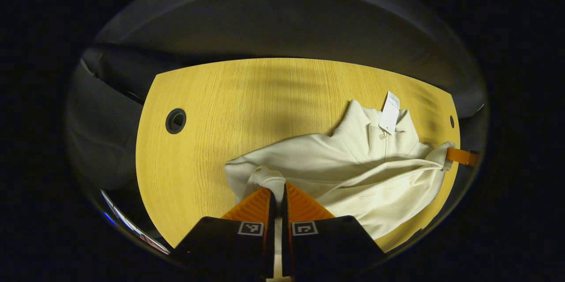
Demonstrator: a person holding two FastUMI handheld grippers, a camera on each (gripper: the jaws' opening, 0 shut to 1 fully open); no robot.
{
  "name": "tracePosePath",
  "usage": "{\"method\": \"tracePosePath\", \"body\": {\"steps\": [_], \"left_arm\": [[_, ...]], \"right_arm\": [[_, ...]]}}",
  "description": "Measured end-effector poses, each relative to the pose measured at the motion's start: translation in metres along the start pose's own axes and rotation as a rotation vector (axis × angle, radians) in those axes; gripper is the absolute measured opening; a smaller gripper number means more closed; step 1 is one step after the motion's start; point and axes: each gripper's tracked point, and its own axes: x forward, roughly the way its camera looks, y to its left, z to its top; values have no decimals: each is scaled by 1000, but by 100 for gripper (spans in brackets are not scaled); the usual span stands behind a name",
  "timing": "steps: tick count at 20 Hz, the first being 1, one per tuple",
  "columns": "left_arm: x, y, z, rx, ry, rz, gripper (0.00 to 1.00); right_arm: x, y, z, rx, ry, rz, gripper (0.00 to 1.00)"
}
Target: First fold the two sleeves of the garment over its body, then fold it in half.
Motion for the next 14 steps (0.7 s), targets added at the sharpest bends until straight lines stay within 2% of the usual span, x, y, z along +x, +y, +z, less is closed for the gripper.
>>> {"method": "tracePosePath", "body": {"steps": [1,2,3,5,6,7,8,9,11,12,14], "left_arm": [[0,0,2,4,-13,2,10],[-1,-2,5,12,-34,-1,48],[-3,-3,8,16,-49,1,43],[-12,-3,10,8,-70,9,72],[-18,-5,9,-10,-85,4,75],[-24,-6,9,-22,-104,0,78],[-31,-5,9,-37,-128,3,87],[-40,-6,9,-43,-154,11,90],[-65,-8,9,-51,-230,18,100],[-77,-14,8,-53,-268,8,96],[-111,-21,4,-48,-366,6,96]], "right_arm": [[-5,0,5,-5,-23,-6,15],[-8,-2,9,-7,-44,-21,16],[-16,-5,14,-8,-65,-37,22],[-31,2,22,-18,-108,-17,24],[-39,3,22,-29,-120,-15,29],[-47,-1,23,-45,-133,-35,48],[-57,-6,26,-59,-160,-59,53],[-65,-11,28,-83,-182,-86,67],[-86,-3,22,-129,-223,-79,80],[-101,-1,21,-145,-251,-79,85],[-135,6,16,-170,-324,-74,89]]}}
